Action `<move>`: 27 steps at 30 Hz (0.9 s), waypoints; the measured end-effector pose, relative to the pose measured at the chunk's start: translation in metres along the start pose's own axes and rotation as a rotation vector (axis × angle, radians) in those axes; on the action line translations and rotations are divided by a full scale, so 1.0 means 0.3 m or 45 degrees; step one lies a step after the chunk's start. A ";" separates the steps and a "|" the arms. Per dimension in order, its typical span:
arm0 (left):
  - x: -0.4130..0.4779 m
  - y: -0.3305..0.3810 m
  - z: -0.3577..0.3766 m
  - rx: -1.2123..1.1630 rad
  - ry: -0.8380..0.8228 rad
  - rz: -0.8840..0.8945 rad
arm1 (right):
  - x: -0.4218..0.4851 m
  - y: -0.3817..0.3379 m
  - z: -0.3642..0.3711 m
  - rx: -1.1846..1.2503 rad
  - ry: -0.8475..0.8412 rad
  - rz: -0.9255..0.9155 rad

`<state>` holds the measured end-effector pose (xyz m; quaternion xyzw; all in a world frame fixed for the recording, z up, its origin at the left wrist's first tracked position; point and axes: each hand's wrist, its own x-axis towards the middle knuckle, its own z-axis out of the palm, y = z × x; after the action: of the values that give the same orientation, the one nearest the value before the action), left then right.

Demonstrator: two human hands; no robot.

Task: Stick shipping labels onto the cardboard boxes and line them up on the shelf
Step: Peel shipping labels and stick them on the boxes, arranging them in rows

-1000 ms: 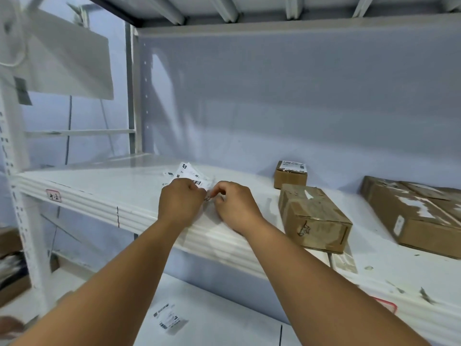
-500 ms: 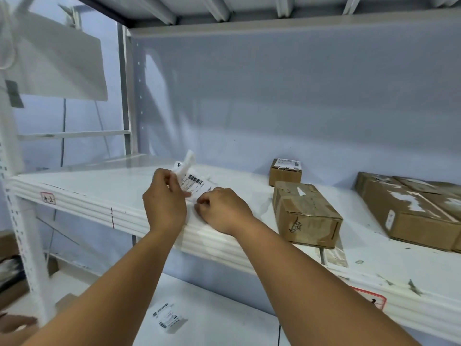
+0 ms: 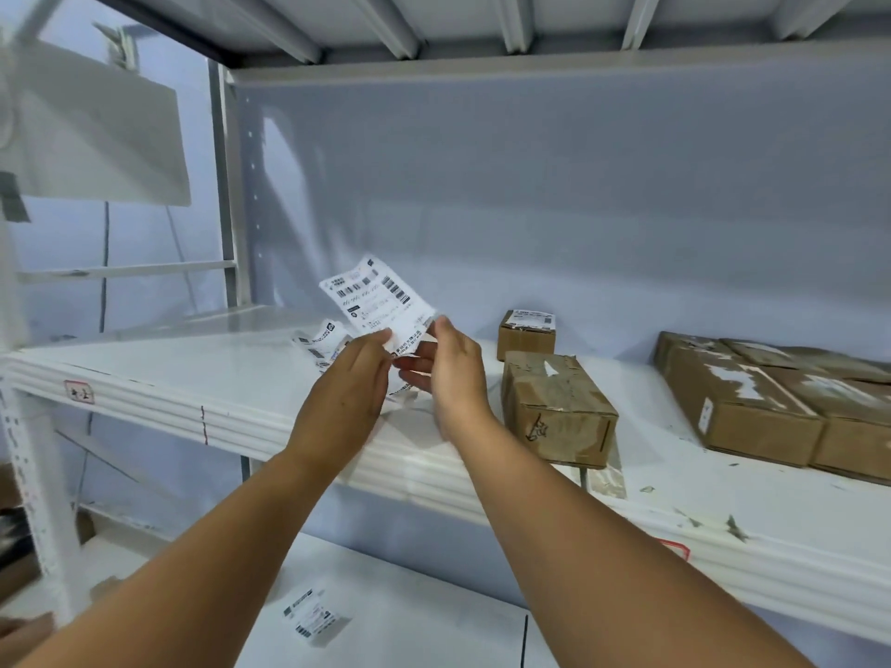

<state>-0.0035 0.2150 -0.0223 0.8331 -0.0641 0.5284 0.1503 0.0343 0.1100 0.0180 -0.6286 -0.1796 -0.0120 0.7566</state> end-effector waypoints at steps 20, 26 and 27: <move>0.077 0.490 -0.126 -0.514 0.053 -0.397 | -0.288 -0.306 -0.315 0.508 0.141 0.034; 0.094 0.538 -0.103 0.119 0.163 0.099 | -0.312 -0.332 -0.410 0.676 0.053 0.059; 0.097 0.552 -0.102 0.175 0.166 0.141 | -0.314 -0.332 -0.420 0.651 0.027 0.052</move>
<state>-0.0612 0.0696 0.0462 0.8004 -0.0638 0.5923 0.0671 -0.0459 -0.0508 0.0671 -0.4204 -0.1560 0.0425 0.8928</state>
